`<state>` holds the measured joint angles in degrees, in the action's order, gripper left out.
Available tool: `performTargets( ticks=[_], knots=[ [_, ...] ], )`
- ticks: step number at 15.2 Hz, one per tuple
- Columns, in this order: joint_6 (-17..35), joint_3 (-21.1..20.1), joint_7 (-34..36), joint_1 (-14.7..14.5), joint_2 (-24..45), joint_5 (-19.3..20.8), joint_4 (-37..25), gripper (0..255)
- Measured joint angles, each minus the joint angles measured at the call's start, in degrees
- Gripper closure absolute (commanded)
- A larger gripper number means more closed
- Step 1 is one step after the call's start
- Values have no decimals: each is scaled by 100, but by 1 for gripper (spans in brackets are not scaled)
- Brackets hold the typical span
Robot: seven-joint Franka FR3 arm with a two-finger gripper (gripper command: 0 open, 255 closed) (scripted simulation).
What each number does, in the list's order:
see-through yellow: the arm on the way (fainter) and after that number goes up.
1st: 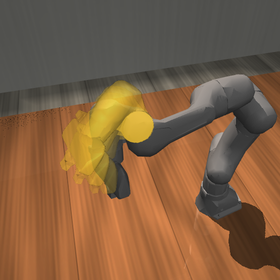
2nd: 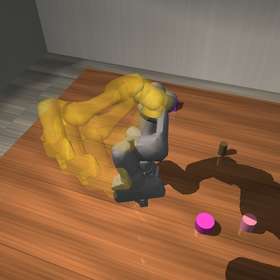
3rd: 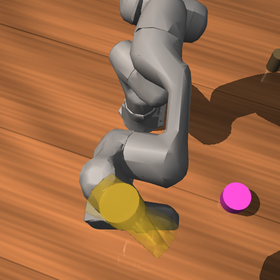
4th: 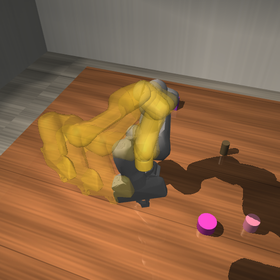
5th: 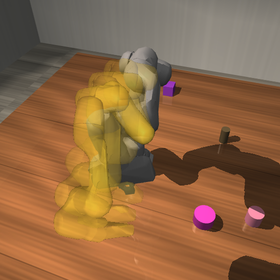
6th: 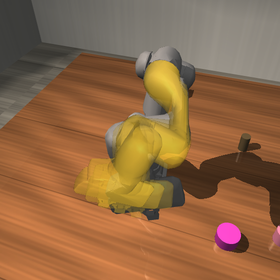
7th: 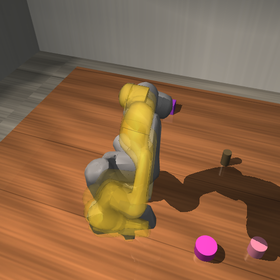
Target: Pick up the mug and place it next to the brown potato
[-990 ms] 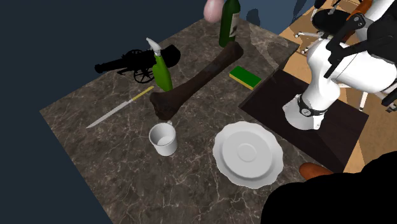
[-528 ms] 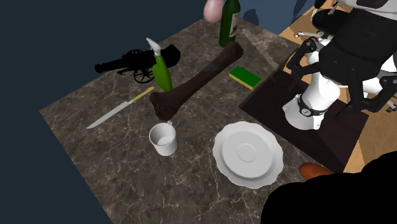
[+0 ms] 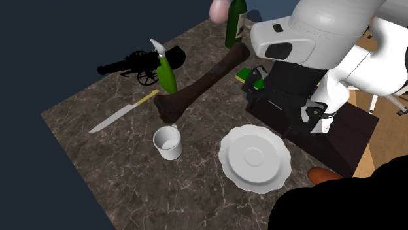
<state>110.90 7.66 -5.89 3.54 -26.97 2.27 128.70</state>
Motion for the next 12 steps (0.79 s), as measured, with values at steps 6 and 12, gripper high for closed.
performTargets(
  ticks=[6, 12],
  knots=[
    [451, 317, -362, 101, 1130, 46, -447, 0],
    [753, 595, -772, 242, 2327, -36, -1106, 0]
  ],
)
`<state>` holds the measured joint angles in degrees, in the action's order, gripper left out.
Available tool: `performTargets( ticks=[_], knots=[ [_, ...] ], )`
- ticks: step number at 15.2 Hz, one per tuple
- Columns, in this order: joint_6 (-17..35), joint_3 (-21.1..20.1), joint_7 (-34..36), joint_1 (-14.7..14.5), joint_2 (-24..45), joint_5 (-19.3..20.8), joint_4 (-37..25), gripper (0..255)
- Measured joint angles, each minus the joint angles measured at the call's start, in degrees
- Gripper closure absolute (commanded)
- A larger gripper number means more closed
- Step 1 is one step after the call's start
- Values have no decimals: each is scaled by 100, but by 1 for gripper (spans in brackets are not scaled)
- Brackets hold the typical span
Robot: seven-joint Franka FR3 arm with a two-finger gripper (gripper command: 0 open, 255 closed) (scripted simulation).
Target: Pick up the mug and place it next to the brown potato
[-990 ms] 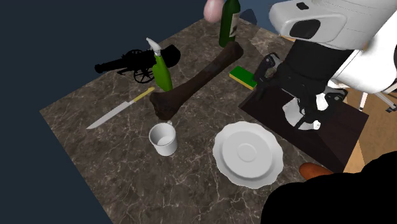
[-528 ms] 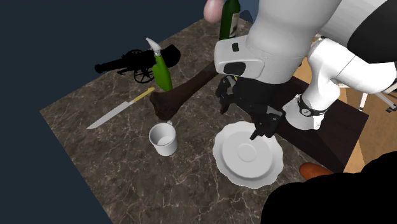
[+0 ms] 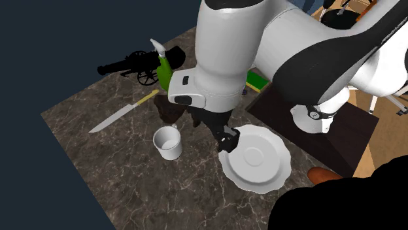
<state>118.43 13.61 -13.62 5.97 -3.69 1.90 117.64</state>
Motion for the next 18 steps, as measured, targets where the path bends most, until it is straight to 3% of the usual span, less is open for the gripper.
performTargets(
  ticks=[9, 18],
  knots=[
    [237, 219, -558, 343, 1929, -293, -1334, 0],
    [706, 207, -674, 441, 2390, -404, -1285, 0]
  ],
)
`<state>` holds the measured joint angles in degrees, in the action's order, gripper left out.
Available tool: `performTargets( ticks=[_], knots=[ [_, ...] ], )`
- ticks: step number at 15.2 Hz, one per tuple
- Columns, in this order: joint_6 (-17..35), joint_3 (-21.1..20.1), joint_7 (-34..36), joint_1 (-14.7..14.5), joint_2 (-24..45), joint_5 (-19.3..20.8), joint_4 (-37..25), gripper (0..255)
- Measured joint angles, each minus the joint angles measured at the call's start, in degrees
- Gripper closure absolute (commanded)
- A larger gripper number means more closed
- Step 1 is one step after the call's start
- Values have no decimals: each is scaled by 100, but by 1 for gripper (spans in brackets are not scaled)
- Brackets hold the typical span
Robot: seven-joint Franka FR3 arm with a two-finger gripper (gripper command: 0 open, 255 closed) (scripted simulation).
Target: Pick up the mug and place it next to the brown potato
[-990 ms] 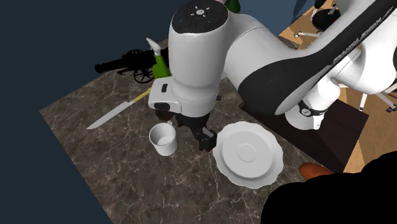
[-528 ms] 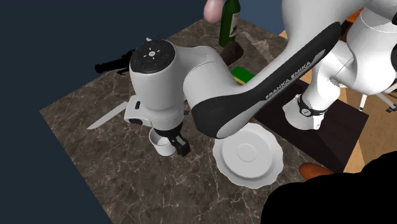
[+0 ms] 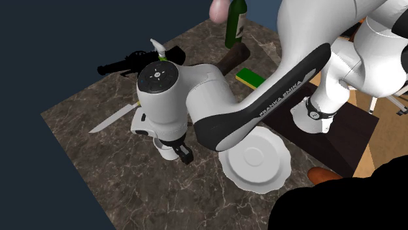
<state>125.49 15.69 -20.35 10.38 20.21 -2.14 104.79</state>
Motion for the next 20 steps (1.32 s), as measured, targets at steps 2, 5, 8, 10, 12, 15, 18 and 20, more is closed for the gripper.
performTargets(
  ticks=[2, 5, 8, 10, 12, 15, 18, 20],
  knots=[
    [13, 0, -6, 5, 12, -4, 0, 0],
    [16, -1, -8, 6, 17, -6, -3, 0],
    [16, -1, -8, 6, 17, -6, -3, 255],
    [16, -1, -8, 6, 18, -6, -3, 255],
    [16, -1, -8, 6, 18, -6, -3, 255],
    [16, -1, -8, 6, 18, -6, -3, 255],
    [-57, 8, -3, 0, -48, 13, -12, 255],
    [-170, 15, 1, -4, -95, 27, -79, 255]
  ],
)
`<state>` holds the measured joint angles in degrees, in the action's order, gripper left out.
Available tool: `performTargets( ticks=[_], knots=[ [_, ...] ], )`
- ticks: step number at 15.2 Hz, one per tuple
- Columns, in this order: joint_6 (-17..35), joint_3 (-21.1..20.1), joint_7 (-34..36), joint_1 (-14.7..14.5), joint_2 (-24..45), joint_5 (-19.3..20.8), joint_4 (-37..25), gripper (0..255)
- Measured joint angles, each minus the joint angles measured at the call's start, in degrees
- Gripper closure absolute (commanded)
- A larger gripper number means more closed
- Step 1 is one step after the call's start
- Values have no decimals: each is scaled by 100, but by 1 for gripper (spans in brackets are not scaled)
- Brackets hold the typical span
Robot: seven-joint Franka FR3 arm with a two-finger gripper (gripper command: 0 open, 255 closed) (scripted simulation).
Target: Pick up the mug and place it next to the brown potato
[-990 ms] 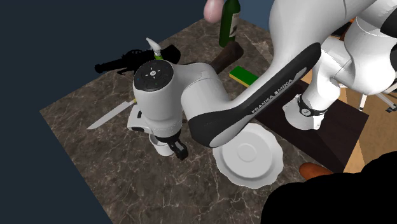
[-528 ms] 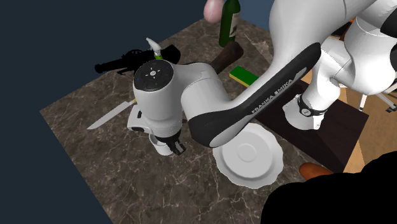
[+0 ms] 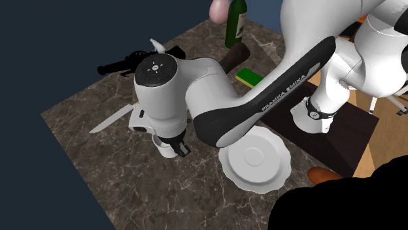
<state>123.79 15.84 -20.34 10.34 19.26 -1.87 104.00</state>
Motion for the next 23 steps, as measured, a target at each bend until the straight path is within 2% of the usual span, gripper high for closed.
performTargets(
  ticks=[23],
  knots=[
    [-1604, 58, 24, -30, -499, 144, -1123, 255]
  ],
)
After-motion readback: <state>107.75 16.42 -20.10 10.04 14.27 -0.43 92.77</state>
